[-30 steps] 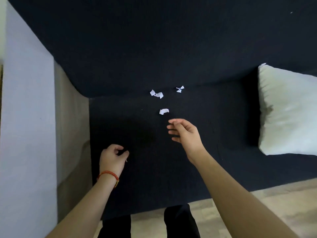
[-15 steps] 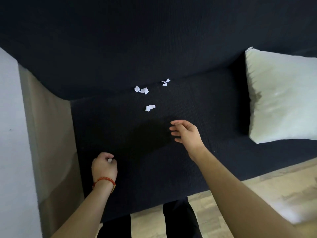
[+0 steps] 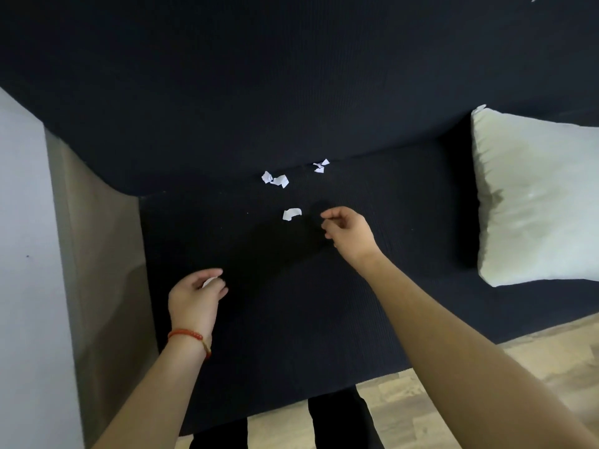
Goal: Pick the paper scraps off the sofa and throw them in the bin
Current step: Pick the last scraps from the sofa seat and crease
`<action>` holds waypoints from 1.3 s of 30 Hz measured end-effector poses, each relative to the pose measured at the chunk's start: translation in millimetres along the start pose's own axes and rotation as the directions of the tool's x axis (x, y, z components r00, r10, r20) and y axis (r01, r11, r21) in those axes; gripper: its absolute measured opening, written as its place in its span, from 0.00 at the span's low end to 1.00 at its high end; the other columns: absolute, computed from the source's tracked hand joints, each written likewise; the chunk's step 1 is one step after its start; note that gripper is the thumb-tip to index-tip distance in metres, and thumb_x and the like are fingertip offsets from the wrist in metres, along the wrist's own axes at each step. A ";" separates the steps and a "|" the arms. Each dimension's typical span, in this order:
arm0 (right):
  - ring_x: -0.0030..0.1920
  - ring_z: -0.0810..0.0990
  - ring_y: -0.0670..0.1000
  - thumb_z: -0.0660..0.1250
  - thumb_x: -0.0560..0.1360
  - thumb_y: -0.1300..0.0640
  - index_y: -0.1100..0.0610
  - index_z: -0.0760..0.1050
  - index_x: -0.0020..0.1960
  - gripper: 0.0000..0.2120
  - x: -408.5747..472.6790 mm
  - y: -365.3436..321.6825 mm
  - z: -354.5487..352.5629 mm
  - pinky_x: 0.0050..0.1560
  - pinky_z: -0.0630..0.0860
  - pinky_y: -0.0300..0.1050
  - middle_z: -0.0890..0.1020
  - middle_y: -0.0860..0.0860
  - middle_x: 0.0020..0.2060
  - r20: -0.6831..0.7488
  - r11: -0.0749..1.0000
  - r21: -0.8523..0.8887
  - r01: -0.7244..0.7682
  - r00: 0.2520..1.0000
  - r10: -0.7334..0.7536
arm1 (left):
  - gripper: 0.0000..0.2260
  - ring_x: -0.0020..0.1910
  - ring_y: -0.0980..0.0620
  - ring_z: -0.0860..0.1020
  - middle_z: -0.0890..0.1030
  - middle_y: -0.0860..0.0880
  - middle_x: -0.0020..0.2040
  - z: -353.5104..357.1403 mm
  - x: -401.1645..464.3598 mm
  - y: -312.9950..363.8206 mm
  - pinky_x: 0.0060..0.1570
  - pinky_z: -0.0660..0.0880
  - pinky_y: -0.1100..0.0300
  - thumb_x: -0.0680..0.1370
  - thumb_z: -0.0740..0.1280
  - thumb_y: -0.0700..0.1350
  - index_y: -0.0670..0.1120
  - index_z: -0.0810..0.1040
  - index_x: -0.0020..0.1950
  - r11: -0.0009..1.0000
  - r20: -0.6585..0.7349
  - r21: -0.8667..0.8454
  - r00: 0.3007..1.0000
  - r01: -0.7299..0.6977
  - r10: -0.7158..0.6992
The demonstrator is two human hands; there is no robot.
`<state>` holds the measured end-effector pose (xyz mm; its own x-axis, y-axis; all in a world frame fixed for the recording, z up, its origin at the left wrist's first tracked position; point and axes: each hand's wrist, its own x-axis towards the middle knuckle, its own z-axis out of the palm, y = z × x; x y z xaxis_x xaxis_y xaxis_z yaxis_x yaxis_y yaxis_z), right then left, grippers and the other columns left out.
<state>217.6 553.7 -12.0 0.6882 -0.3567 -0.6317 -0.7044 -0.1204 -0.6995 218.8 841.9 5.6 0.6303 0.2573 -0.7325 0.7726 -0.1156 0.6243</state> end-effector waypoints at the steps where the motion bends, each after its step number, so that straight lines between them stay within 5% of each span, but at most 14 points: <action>1: 0.49 0.81 0.48 0.66 0.83 0.59 0.52 0.79 0.62 0.09 5.0 -4.6 4.3 0.43 0.76 0.37 0.83 0.52 0.53 -0.003 0.999 -0.042 0.028 1.000 -0.028 | 0.11 0.54 0.49 0.85 0.83 0.47 0.57 2.7 1.5 8.2 0.56 0.81 0.55 0.80 0.70 0.33 0.46 0.84 0.56 0.999 0.049 -0.032 0.999 0.002 -0.001; 6: 0.56 0.79 0.49 0.71 0.81 0.56 0.52 0.75 0.70 0.18 22.5 -21.1 28.6 0.57 0.80 0.45 0.77 0.50 0.61 0.025 0.937 -0.316 0.150 0.988 -0.150 | 0.11 0.58 0.51 0.84 0.84 0.47 0.58 1.8 14.3 51.5 0.58 0.83 0.53 0.78 0.73 0.33 0.45 0.85 0.56 0.987 0.239 0.048 0.961 -0.154 0.138; 10: 0.58 0.78 0.50 0.73 0.79 0.52 0.52 0.69 0.76 0.28 27.9 -23.7 47.1 0.58 0.78 0.47 0.73 0.52 0.67 0.026 0.872 -0.454 0.182 0.981 -0.191 | 0.12 0.58 0.51 0.84 0.85 0.48 0.57 -8.4 23.7 78.6 0.58 0.83 0.55 0.77 0.72 0.32 0.48 0.86 0.54 0.974 0.279 0.075 0.942 -0.214 0.185; 17: 0.76 0.69 0.55 0.70 0.81 0.56 0.51 0.66 0.80 0.29 24.2 -16.2 77.7 0.70 0.74 0.54 0.70 0.51 0.77 0.108 0.740 -0.605 0.293 0.951 -0.288 | 0.14 0.57 0.49 0.85 0.85 0.43 0.56 -20.9 23.0 96.6 0.57 0.84 0.53 0.80 0.66 0.27 0.42 0.86 0.53 0.995 0.301 -0.055 0.949 -0.083 0.095; 23: 0.69 0.73 0.59 0.67 0.81 0.65 0.57 0.79 0.68 0.16 21.5 -4.3 91.8 0.63 0.79 0.56 0.77 0.54 0.69 0.067 0.680 -0.669 0.301 0.935 -0.348 | 0.17 0.57 0.47 0.85 0.85 0.42 0.56 -31.4 19.0 94.1 0.54 0.84 0.54 0.78 0.62 0.24 0.40 0.86 0.53 0.979 0.340 -0.187 0.940 0.080 -0.012; 28: 0.56 0.81 0.57 0.64 0.81 0.68 0.61 0.82 0.61 0.13 22.2 -3.5 95.8 0.51 0.80 0.49 0.81 0.57 0.59 -0.021 0.738 -0.620 0.267 0.934 -0.356 | 0.13 0.53 0.49 0.84 0.85 0.44 0.52 -38.0 23.0 81.2 0.50 0.84 0.56 0.78 0.66 0.28 0.40 0.86 0.55 0.908 0.370 -0.358 0.926 0.218 -0.076; 31: 0.51 0.82 0.51 0.63 0.82 0.67 0.59 0.84 0.57 0.11 13.7 -13.8 96.4 0.44 0.76 0.38 0.83 0.52 0.53 -0.074 0.849 -0.500 0.171 0.968 -0.238 | 0.05 0.53 0.48 0.82 0.83 0.45 0.50 -38.6 20.7 72.8 0.55 0.84 0.52 0.80 0.70 0.39 0.41 0.85 0.54 0.764 0.348 -0.547 0.923 0.341 -0.162; 33: 0.47 0.82 0.47 0.64 0.81 0.66 0.56 0.84 0.53 0.11 4.5 -22.1 97.5 0.37 0.73 0.31 0.83 0.47 0.48 -0.102 0.906 -0.405 0.125 0.978 -0.181 | 0.09 0.55 0.47 0.81 0.82 0.44 0.52 -37.3 20.4 66.3 0.55 0.82 0.52 0.82 0.68 0.45 0.40 0.85 0.54 0.683 0.323 -0.628 0.923 0.373 -0.207; 39: 0.48 0.85 0.42 0.74 0.79 0.60 0.51 0.86 0.49 0.05 -34.4 -50.9 111.9 0.48 0.81 0.36 0.86 0.44 0.46 0.007 0.950 -0.187 0.250 0.967 -0.254 | 0.12 0.60 0.45 0.81 0.83 0.42 0.58 -20.5 14.4 55.6 0.55 0.80 0.52 0.84 0.65 0.47 0.40 0.84 0.58 0.656 0.268 -0.653 0.926 0.379 -0.267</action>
<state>249.2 675.8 8.0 0.8455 -0.3084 -0.4360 -0.5294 -0.3765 -0.7603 269.2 858.8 35.3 0.3974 0.0116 -0.9176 0.6955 0.6485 0.3094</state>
